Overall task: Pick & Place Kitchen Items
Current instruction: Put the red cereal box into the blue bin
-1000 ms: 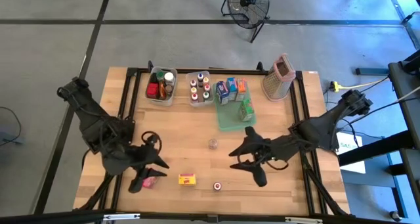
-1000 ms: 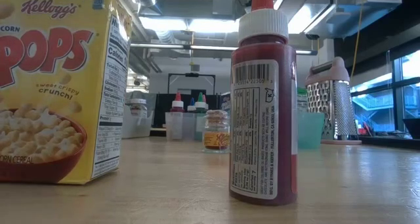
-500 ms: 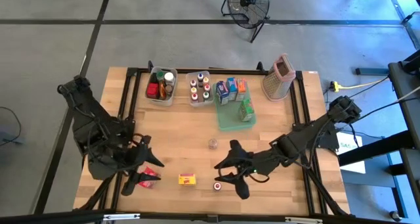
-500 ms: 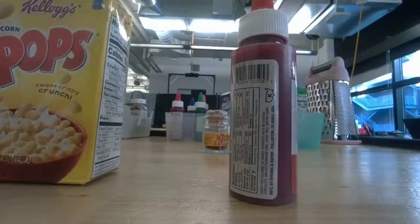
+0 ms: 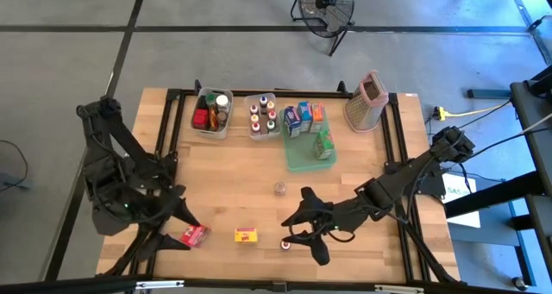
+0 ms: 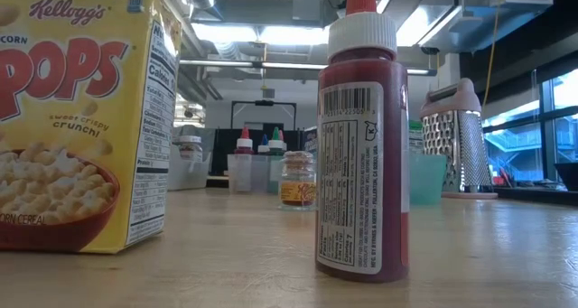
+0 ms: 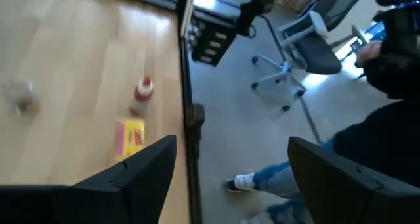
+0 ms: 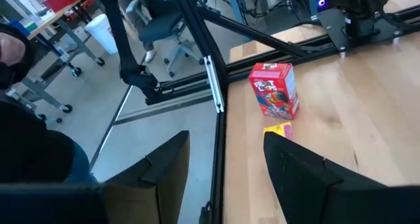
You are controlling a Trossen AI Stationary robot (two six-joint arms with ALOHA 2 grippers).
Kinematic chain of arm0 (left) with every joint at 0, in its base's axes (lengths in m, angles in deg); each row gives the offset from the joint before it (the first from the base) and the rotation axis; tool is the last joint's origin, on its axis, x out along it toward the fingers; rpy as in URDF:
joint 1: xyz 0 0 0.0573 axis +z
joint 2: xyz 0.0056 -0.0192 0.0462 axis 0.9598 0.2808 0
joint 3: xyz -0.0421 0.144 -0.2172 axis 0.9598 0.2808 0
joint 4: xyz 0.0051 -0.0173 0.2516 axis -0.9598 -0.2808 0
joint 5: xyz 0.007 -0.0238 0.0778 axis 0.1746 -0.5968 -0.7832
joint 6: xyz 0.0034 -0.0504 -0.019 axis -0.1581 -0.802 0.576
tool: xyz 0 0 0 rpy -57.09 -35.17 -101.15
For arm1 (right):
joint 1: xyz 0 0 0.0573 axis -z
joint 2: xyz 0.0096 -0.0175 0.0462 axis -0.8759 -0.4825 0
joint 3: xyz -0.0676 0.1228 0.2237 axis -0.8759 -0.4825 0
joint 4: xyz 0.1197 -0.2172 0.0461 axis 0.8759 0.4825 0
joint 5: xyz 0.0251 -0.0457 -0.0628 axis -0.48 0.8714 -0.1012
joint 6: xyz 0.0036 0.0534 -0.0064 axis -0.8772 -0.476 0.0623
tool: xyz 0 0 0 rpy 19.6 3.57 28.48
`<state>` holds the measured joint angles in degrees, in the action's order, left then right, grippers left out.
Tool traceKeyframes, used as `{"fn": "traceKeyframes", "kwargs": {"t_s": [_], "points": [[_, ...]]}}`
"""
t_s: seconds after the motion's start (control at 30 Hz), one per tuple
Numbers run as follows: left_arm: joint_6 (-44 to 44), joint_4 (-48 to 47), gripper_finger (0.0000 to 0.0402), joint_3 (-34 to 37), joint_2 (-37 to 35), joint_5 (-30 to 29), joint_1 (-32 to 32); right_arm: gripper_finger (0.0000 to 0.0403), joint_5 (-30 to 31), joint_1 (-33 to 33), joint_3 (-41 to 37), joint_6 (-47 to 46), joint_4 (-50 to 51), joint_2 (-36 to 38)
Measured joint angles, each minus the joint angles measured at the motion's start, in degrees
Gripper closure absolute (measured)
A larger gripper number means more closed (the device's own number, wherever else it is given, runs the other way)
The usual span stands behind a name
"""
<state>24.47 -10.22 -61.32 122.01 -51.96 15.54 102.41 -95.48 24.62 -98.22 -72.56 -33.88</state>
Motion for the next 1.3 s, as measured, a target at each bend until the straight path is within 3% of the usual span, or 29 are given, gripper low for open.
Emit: {"fn": "traceKeyframes", "kwargs": {"t_s": [0.2,0.47,0.77,1.03,1.3], "points": [[-12.72,-6.23,0.0133,0.00,2.32,1.26,0.07,0.0204,-1.04,0.10,0.00,3.62,1.26,0.00],[-29.04,-10.92,0.0171,0.00,5.78,7.96,0.93,0.0204,-10.40,3.12,0.02,8.49,6.40,-0.02],[-29.36,-9.90,0.0181,0.00,7.72,1.02,0.76,0.0204,-18.56,7.75,0.02,11.46,9.74,-0.02],[-36.48,-11.04,0.0172,0.00,7.77,-2.65,0.76,0.0204,-25.40,8.25,0.02,11.83,9.80,-0.02],[-38.92,-12.09,0.0146,0.00,7.77,-4.43,0.70,0.0204,-26.95,6.84,0.02,11.84,9.80,-0.02]]}}
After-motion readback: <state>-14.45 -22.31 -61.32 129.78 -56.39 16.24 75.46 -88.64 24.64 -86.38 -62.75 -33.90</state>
